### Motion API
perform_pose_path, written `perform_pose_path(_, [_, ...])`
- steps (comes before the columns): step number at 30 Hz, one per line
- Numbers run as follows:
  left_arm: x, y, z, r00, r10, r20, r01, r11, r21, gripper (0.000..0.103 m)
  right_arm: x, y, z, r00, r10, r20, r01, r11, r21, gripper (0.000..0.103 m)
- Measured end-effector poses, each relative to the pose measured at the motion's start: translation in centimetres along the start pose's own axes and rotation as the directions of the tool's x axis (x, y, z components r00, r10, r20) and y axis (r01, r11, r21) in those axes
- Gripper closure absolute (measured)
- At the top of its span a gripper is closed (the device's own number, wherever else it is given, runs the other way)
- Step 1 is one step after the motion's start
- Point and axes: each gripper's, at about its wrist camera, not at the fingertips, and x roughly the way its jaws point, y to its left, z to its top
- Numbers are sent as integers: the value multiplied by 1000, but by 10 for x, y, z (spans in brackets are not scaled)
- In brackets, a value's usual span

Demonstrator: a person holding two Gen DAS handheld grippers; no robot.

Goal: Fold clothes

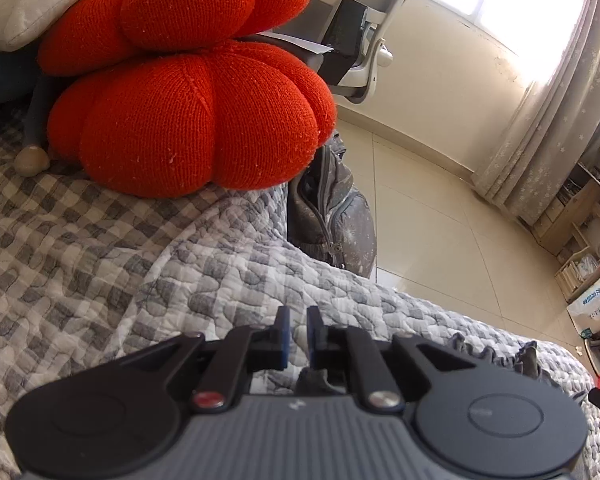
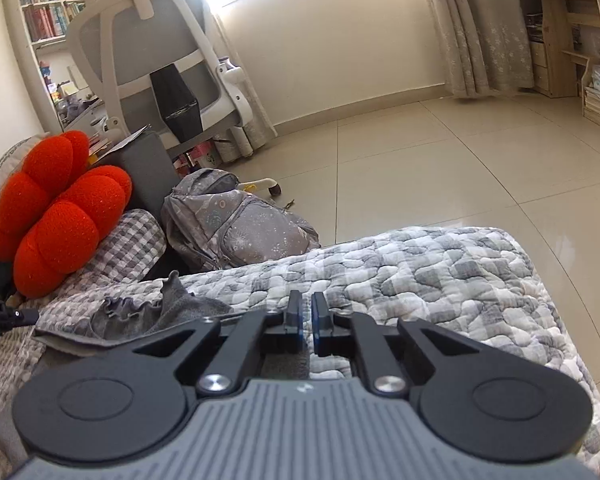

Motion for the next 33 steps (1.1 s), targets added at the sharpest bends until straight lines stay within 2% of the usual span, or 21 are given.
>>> perform_pose_path(1, [-2,5,-1,1000,9,8,-9,1000,4,88,-1,0,0,1000,-9,5,10,1000,-25,79])
perform_pose_path(2, [-2,9,-2,1000,5,2,-5,1000,8,84,-2,-2,1,1000,-15,16,15,999,-35,59])
perform_pose_path(3, [-2,13,-4,1000,0,-4,0,1000,13,82,-4,-4,2,1000,5,24,-4,999,-33,49])
perform_pose_path(5, [-5,23,-9,996,-86,-16,86,996,8,72,-6,-9,4,998,44,39,-43,999,-30,49])
perform_pose_path(7, [-10,35,-15,984,-178,-14,178,984,-3,66,-7,-7,4,998,56,30,-54,997,-64,49])
perform_pose_path(9, [-19,44,-21,977,-213,6,213,977,-1,66,-6,-2,3,999,41,1,-40,991,-128,49])
perform_pose_path(11, [-29,49,-25,975,-221,11,220,975,41,66,-2,7,-2,999,-6,-40,-3,972,-233,49])
perform_pose_path(13, [-32,47,-29,969,-246,17,243,965,102,63,-2,11,-7,998,3,-59,-22,949,-315,49])
perform_pose_path(16, [-34,39,-35,958,-287,17,279,942,188,55,1,14,-8,996,52,-69,-72,940,-334,49])
perform_pose_path(21, [-18,17,-38,935,-355,-3,342,900,270,47,23,25,-5,992,59,-113,-95,935,-342,49])
perform_pose_path(23, [-7,10,-37,937,-348,-17,338,895,291,47,30,27,-6,990,50,-128,-92,933,-348,49])
perform_pose_path(25, [2,3,-36,938,-345,-25,335,889,313,50,33,27,-7,990,44,-131,-88,933,-350,55])
perform_pose_path(27, [8,-4,-37,941,-336,-34,326,879,349,58,31,25,-6,992,48,-118,-86,938,-335,94])
perform_pose_path(28, [11,-8,-37,943,-330,-41,321,871,372,73,31,24,-6,993,43,-111,-78,940,-333,96])
perform_pose_path(29, [12,-9,-37,940,-338,-41,328,867,376,83,31,25,-7,994,40,-106,-74,937,-340,96])
perform_pose_path(31, [11,-12,-37,944,-328,-26,311,863,397,95,30,25,-9,995,32,-96,-65,933,-355,96])
perform_pose_path(33, [13,-15,-35,950,-312,-17,290,862,415,100,29,27,-8,997,22,-77,-49,929,-366,96])
